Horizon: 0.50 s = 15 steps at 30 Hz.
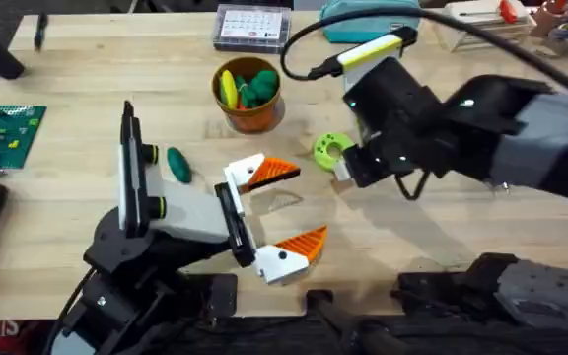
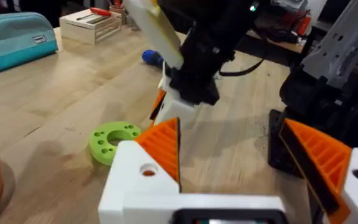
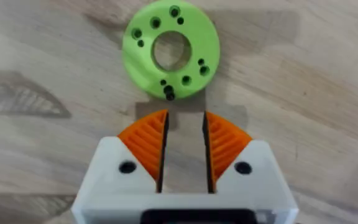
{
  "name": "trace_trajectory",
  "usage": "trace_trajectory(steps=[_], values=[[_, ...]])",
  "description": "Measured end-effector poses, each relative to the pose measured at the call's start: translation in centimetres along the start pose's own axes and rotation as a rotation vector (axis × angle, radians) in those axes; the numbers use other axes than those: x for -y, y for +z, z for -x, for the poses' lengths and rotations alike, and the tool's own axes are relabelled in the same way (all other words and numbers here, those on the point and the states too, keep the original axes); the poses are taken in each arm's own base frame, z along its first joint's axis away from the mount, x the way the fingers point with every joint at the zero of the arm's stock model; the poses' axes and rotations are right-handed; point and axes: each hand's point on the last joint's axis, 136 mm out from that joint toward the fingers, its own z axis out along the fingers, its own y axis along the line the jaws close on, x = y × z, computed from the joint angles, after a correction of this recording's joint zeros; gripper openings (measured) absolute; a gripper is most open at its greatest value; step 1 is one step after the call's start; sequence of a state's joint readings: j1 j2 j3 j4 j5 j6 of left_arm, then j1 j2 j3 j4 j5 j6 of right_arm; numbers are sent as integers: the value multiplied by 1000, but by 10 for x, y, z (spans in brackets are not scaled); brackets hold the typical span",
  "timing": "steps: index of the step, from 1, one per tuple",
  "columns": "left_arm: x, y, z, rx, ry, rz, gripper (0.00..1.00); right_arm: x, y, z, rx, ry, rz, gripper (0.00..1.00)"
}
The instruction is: Pick up the gripper from the table and insert it into the empty holder that is missing its gripper. Then pick up a screw, insert it into the mounting hole, and use the screwdriver to tighten it. Finally, clean up the table by picking up the vegetable and placing it into the bucket.
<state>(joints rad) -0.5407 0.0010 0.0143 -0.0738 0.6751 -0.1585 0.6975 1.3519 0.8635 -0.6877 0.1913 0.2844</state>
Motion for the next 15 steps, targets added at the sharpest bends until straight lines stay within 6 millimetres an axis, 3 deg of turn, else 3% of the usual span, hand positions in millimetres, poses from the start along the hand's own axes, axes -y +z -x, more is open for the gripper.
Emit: trace_trajectory(steps=[6,15], values=[[0,0,0,0,0,2,984,-5,16,8,1,-4,3,358],[0,0,0,1,0,3,984,-9,18,14,24,-9,20,358]])
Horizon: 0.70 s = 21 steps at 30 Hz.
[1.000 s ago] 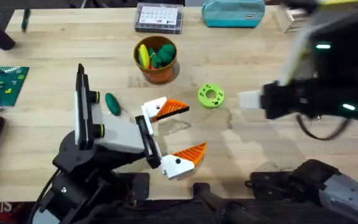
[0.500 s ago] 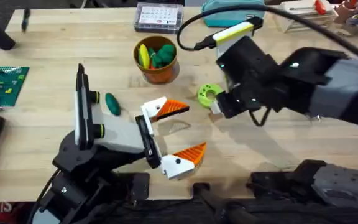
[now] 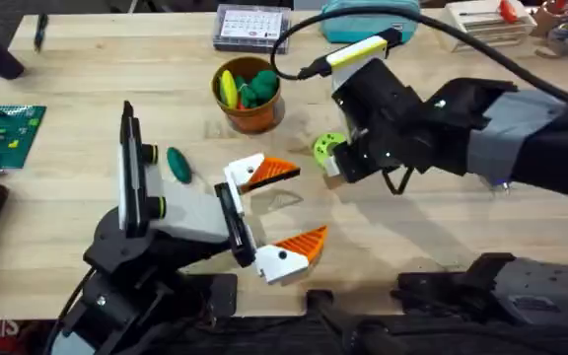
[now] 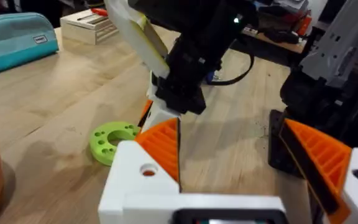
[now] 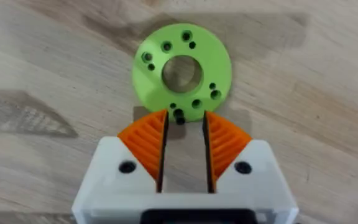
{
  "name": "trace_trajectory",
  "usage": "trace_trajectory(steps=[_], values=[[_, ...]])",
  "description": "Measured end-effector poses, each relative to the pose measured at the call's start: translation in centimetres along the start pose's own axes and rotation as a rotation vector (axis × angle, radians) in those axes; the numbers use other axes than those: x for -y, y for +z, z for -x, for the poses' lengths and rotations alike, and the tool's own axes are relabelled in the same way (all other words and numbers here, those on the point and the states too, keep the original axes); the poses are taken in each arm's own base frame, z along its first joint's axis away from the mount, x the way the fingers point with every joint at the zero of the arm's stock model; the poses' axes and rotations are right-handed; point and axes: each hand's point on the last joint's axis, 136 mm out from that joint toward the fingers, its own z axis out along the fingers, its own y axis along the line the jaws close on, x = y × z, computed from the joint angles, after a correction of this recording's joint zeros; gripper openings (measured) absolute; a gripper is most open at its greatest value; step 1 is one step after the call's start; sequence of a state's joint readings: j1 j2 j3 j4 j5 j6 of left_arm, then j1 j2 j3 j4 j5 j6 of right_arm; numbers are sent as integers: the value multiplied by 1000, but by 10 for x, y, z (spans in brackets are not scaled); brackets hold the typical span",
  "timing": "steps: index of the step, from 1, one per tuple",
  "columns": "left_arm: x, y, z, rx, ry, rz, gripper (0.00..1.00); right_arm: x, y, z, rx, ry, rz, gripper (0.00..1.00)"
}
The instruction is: Pick up the gripper from the table and insert it into the empty holder that is missing its gripper. Then pick up a screw, insert it into the mounting hole, and use the screwdriver to tighten it. Finally, clean up the table by picking up the vegetable and placing it into the bucket.
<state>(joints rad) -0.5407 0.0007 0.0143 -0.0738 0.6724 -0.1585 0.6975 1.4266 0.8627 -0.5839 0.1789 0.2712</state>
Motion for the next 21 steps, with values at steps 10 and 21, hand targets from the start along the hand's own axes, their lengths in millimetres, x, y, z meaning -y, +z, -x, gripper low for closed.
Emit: trace_trajectory(steps=[10,21], values=[[0,0,0,0,0,0,984,-3,11,-6,-41,-15,5,358],[0,0,0,0,0,0,984,-4,11,-2,-24,-13,9,358]])
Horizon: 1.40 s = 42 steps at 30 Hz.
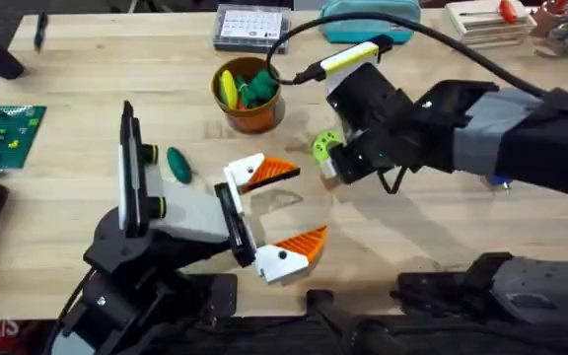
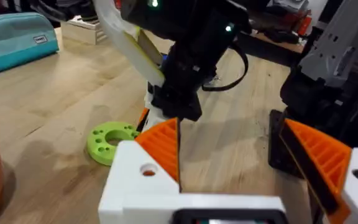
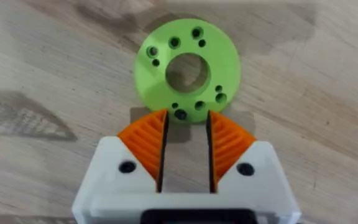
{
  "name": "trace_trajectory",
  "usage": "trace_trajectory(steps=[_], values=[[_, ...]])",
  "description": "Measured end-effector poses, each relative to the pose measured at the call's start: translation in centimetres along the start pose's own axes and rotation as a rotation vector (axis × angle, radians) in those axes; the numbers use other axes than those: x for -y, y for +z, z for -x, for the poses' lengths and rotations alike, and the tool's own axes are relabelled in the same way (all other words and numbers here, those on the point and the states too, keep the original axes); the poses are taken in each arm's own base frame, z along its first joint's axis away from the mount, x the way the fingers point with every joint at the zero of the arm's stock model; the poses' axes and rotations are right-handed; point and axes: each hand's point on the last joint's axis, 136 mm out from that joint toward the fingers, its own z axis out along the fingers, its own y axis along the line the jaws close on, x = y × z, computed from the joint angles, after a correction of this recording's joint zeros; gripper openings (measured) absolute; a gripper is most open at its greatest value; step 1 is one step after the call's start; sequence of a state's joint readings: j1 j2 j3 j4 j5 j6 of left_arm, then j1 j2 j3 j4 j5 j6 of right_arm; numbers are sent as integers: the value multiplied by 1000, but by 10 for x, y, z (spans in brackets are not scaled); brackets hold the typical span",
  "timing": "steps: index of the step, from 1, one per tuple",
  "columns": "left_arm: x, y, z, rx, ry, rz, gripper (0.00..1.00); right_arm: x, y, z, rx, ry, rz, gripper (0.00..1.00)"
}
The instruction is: Pick up the gripper from the table and insert it into the empty holder that is missing its gripper. Then pick up a screw, insert it into the mounting hole, and use the screwdriver to tighten it. Finally, clean up the table by picking up the vegetable and placing it into the bucket.
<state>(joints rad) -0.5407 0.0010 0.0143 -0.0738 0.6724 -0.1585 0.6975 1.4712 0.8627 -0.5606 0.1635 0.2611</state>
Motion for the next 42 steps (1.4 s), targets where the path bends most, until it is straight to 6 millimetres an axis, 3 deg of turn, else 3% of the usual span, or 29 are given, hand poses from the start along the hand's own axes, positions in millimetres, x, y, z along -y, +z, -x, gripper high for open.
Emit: trace_trajectory(steps=[36,42], values=[[0,0,0,0,0,0,984,-2,-1,4,17,2,8,358],[0,0,0,0,0,0,984,-2,-1,4,19,-1,8,237]])
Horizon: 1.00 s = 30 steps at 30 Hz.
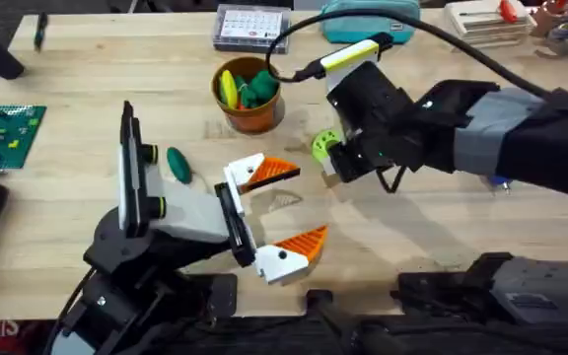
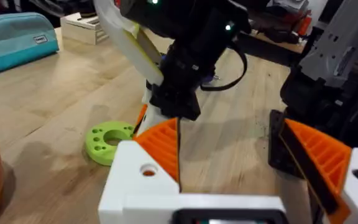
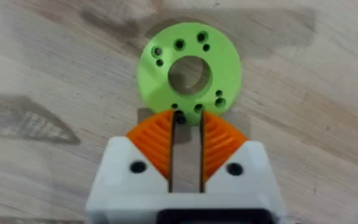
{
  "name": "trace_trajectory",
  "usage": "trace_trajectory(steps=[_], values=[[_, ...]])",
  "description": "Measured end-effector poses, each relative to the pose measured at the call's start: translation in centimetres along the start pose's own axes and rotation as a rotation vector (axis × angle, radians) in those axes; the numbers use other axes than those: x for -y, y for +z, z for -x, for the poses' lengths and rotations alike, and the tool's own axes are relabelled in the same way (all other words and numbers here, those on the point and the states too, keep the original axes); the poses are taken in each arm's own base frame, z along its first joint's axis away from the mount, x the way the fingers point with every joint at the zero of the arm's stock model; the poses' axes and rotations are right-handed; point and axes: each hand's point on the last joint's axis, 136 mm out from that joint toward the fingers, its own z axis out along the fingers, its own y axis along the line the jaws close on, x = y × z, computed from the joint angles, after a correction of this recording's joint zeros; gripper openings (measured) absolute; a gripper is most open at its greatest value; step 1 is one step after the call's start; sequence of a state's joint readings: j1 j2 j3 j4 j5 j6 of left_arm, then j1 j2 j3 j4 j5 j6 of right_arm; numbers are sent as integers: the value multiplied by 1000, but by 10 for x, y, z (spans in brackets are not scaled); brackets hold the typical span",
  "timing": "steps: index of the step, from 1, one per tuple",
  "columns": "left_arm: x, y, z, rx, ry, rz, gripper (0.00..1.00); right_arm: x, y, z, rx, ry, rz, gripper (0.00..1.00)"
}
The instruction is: Pick up the gripper from the table and insert it into the empty holder that is missing its gripper. Then pick up a screw, insert it into the mounting hole, and use the screwdriver to tighten it. Finally, clean up the table by picking up the vegetable and placing it into the bucket.
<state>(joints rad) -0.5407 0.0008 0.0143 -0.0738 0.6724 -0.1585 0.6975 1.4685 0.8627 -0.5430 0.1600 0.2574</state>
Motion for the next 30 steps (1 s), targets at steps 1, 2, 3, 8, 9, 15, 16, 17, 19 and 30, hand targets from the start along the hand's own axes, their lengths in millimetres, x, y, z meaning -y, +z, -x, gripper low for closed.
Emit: trace_trajectory(steps=[1,2,3,8,9,15,16,17,19,30], values=[[0,0,0,0,0,0,984,0,0,0,1,-1,1,203],[0,0,0,0,0,0,984,0,0,0,1,0,2,180],[0,0,0,0,0,0,984,-1,0,0,2,0,3,168],[0,0,0,0,0,0,984,-1,0,0,2,0,5,147],[0,0,0,0,0,0,984,-1,0,1,2,0,5,145],[0,0,0,0,0,0,984,-2,0,1,2,-19,9,114],[0,0,0,0,0,0,984,-2,0,1,2,-26,9,97],[0,0,0,0,0,0,984,-2,0,1,2,-34,9,57],[0,0,0,0,0,0,984,-2,0,1,4,-45,9,10],[0,0,0,0,0,0,984,-2,0,1,3,-100,9,7]])
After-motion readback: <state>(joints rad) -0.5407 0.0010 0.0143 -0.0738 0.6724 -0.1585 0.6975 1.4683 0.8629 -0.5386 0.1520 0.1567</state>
